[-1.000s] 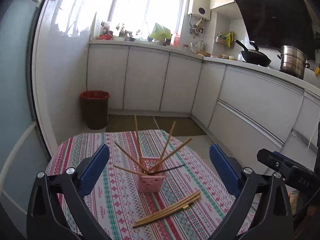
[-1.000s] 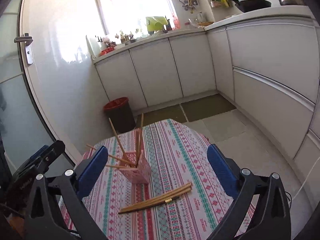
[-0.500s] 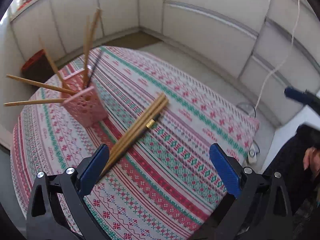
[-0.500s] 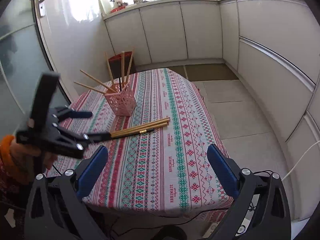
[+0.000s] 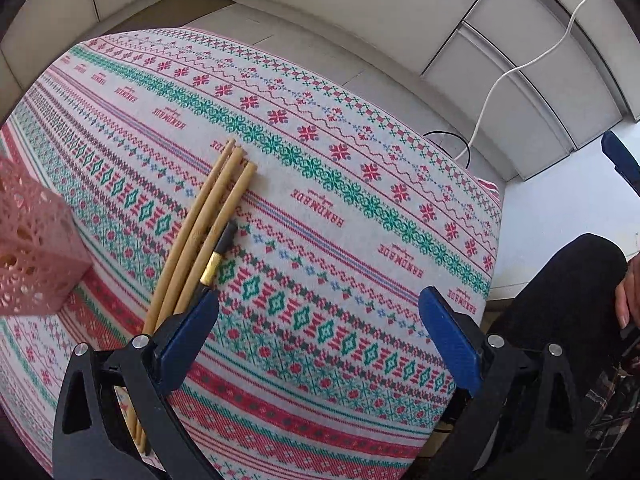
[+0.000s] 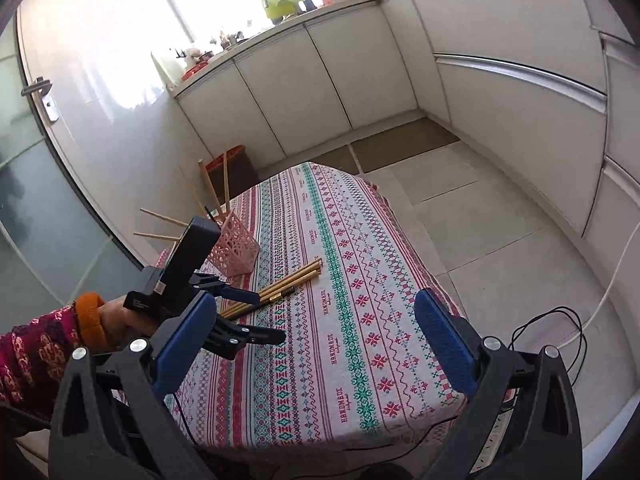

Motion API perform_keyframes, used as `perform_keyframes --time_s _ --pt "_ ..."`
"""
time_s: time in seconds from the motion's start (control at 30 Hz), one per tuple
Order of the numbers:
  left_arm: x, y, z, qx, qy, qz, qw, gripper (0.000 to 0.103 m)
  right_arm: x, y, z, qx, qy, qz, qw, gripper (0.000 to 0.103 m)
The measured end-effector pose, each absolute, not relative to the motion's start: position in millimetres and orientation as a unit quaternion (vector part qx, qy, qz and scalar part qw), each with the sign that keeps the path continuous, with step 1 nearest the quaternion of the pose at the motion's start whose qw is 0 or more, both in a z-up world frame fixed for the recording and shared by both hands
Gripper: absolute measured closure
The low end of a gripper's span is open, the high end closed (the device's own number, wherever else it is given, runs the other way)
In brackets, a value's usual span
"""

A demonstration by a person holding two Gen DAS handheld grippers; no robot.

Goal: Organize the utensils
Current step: 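Lower the left tool onto the chopstick pile and grasp the dark-tipped chopstick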

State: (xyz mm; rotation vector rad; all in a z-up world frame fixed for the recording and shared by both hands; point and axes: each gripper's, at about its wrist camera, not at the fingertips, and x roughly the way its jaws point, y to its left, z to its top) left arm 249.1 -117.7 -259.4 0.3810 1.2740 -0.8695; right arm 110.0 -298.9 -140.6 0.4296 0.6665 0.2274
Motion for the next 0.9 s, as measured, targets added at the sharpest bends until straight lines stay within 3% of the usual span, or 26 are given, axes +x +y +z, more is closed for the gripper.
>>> perform_keyframes --time_s 0.63,0.83,0.9 --pt "270 -144 -295 0.227 0.599 -0.388 0.663 0.008 123 -310 -151 0.249 0.333 0.109 0.903 0.007" --pt "265 -177 -306 0.316 0.607 -0.326 0.652 0.01 122 -309 -152 0.243 0.336 0.097 0.905 0.007" --pt "267 -176 -304 0.307 0.609 -0.321 0.658 0.017 122 -309 -151 0.24 0.336 0.093 0.906 0.007"
